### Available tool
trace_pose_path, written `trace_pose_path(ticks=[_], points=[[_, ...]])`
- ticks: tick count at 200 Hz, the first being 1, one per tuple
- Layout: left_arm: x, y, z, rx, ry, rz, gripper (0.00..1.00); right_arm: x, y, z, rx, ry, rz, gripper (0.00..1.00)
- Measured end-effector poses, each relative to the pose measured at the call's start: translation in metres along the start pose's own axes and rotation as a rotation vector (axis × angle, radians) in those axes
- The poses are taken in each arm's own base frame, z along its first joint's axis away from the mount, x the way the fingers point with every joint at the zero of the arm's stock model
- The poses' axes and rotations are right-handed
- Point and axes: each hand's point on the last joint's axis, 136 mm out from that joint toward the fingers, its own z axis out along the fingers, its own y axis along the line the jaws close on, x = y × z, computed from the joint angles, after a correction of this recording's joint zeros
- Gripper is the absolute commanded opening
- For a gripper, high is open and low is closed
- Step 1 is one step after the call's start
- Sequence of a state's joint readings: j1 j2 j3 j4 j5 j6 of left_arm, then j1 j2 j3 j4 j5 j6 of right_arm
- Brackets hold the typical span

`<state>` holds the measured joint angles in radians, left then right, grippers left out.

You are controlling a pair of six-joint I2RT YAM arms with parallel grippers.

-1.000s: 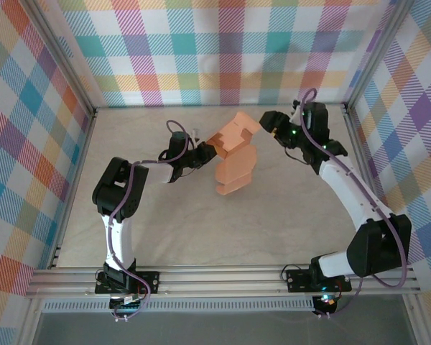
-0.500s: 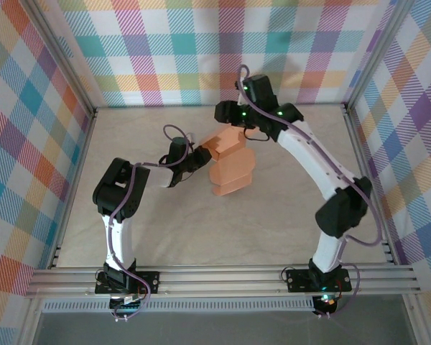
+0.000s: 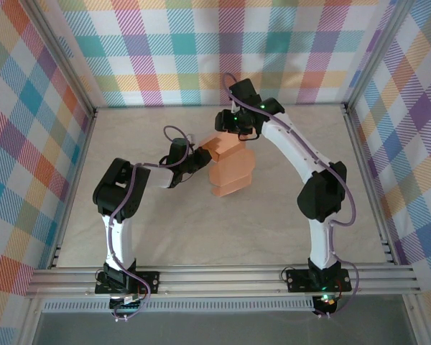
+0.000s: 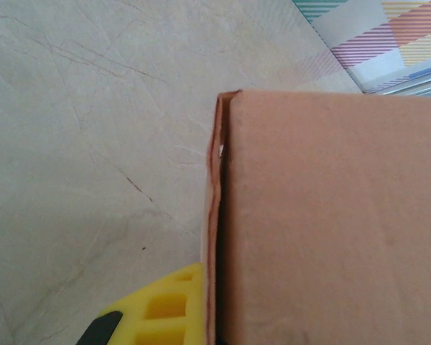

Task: Fold the paper box

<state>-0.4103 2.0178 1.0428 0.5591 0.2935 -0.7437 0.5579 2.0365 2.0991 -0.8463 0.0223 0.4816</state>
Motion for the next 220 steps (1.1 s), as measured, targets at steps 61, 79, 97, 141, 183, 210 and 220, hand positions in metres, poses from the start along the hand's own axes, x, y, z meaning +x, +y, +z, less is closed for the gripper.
trace_pose_path(ticks=[61,79,97,141,183,210,220], points=[[-0.004,-0.006,-0.003,0.011,-0.009,0.004,0.0,0.003,-0.001,0.015,0.01,0.036,0.013,0.44],[-0.003,-0.005,-0.004,0.009,-0.008,0.004,0.0,0.004,-0.002,0.02,0.014,0.047,0.025,0.37],[-0.002,-0.005,-0.004,0.008,-0.007,0.003,0.0,0.007,-0.004,0.023,0.023,0.06,0.041,0.31],[-0.003,-0.005,-0.004,0.01,-0.007,0.005,0.0,0.005,-0.003,0.02,0.021,0.057,0.076,0.11],[-0.002,-0.005,-0.005,0.009,-0.007,0.005,0.0,0.006,-0.002,0.02,0.019,0.059,0.102,0.29],[-0.003,-0.006,-0.005,0.01,-0.008,0.009,0.0,0.005,-0.002,0.02,0.019,0.058,0.107,0.16],[-0.003,-0.006,-0.005,0.011,-0.008,0.009,0.0,0.005,-0.002,0.02,0.019,0.058,0.116,0.09]])
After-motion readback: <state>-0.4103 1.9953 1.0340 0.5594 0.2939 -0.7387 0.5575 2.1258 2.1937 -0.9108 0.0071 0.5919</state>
